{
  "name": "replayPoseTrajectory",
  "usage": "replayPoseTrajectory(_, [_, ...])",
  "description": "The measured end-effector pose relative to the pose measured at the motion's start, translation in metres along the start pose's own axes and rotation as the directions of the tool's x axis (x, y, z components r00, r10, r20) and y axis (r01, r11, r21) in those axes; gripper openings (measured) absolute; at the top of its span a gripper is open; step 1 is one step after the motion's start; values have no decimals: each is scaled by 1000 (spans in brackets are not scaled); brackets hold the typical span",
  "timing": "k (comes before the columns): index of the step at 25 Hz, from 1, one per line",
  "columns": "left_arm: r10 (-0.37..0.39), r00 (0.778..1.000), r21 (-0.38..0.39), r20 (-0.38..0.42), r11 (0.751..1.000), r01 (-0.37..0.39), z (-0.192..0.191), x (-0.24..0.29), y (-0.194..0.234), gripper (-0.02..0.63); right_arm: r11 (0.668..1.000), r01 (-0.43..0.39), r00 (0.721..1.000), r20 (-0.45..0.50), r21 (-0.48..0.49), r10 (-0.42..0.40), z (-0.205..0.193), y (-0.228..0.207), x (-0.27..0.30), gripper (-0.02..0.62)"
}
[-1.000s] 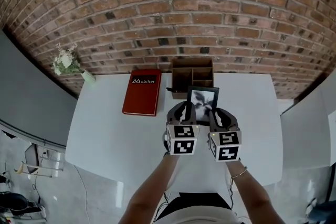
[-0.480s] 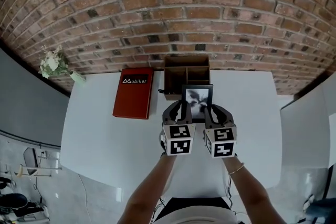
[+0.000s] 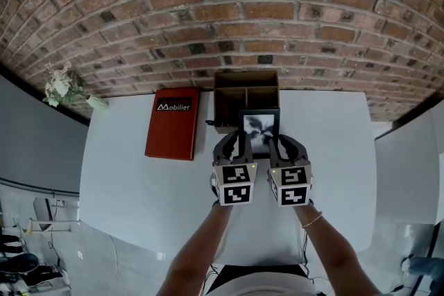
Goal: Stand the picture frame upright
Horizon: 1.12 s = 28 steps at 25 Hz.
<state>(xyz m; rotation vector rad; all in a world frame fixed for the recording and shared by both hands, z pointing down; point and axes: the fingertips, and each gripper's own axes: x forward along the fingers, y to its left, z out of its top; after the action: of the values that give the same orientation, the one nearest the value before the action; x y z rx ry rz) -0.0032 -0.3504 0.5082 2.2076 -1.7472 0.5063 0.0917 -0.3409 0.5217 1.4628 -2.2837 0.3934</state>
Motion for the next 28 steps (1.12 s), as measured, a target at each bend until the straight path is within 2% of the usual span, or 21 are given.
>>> replayPoseTrajectory(14, [4, 999, -15, -41, 1000, -4, -17, 15, 5, 61, 1000, -12, 999, -31, -8, 12, -14, -1, 15, 77])
replayPoseTrajectory(24, [3, 1000, -10, -31, 1000, -4, -18, 16, 5, 61, 1000, -11, 1000, -17, -11, 11, -16, -2, 17, 77])
replayPoseTrajectory(28, [4, 1000, -20, -24, 1000, -4, -18, 17, 5, 63, 999, -27, 999, -19, 18, 28, -17, -2, 20, 78])
